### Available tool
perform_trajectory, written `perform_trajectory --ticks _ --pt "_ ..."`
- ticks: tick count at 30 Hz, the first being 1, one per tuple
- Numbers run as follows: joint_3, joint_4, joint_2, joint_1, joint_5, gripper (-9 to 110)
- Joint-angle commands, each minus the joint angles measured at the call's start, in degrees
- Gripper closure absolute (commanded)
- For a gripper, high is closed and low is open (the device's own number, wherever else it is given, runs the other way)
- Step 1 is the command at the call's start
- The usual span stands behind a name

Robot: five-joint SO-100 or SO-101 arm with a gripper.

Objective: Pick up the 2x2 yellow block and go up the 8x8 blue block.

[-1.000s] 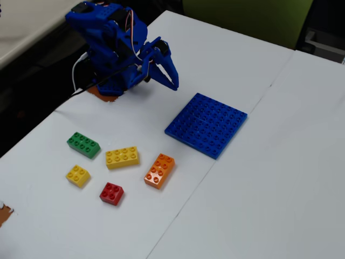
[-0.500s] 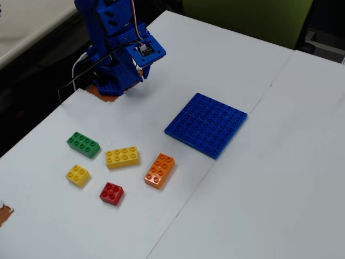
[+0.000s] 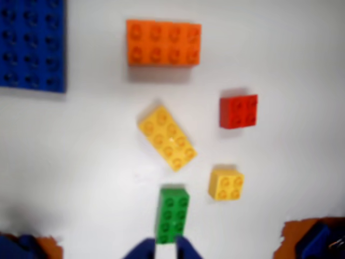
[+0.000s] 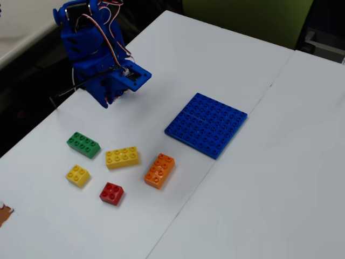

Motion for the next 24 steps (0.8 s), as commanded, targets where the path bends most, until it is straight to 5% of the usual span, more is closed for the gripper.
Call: perform_trajectory --ticks 1,7,24 --pt "-7.29 0.18 -3.69 5.54 -11.69 98" --pt "-17.14 -1.05 -13.1 10.99 -17.93 98" --pt "-29.53 -6.68 -33.31 16.87 -6.06 94"
